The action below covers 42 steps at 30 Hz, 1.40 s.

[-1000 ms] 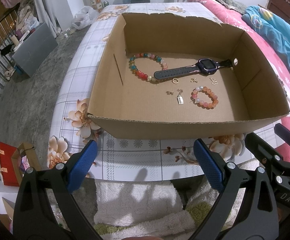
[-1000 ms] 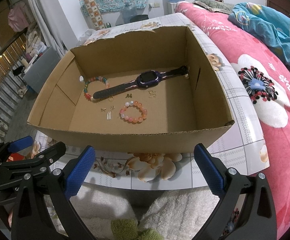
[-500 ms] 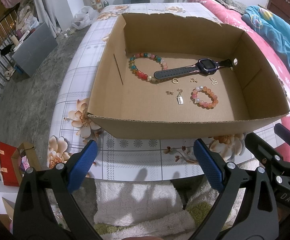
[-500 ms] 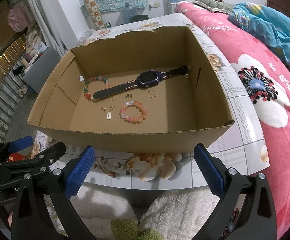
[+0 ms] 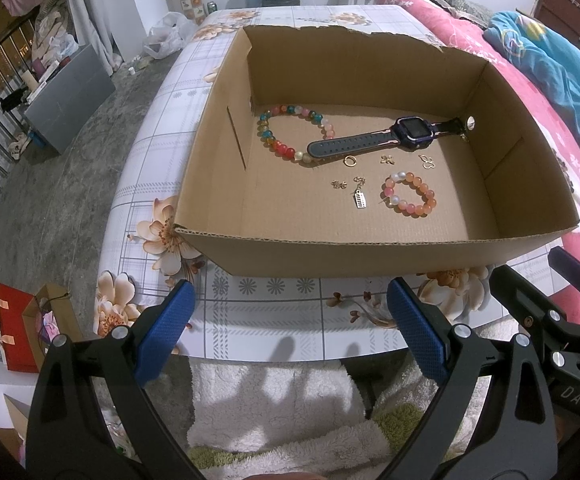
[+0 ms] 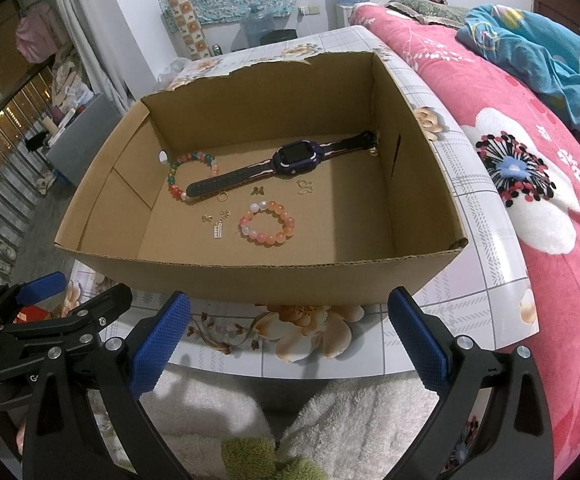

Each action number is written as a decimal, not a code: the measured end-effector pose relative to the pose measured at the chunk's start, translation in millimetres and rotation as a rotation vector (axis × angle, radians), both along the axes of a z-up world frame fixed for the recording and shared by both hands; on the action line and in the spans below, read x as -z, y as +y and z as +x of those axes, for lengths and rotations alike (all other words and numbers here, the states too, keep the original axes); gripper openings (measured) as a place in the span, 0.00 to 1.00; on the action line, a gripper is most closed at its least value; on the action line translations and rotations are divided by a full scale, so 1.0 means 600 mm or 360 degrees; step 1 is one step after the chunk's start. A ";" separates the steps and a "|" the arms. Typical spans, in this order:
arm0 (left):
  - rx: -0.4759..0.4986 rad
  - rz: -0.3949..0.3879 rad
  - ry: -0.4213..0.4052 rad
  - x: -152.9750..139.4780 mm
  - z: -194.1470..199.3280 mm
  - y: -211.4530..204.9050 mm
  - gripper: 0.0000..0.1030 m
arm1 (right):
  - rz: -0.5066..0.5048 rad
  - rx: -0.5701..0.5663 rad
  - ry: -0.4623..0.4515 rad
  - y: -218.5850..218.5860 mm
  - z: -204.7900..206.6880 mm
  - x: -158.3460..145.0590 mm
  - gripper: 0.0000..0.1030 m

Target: Organize jewelry

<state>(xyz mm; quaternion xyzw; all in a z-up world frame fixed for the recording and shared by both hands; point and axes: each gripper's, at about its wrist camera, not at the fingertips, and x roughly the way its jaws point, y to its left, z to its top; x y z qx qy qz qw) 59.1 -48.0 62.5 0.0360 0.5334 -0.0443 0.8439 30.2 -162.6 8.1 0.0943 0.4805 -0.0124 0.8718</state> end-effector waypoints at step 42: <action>0.0000 0.0026 -0.0025 0.002 -0.006 -0.006 0.90 | 0.0012 -0.0004 -0.0001 0.003 -0.004 0.003 0.94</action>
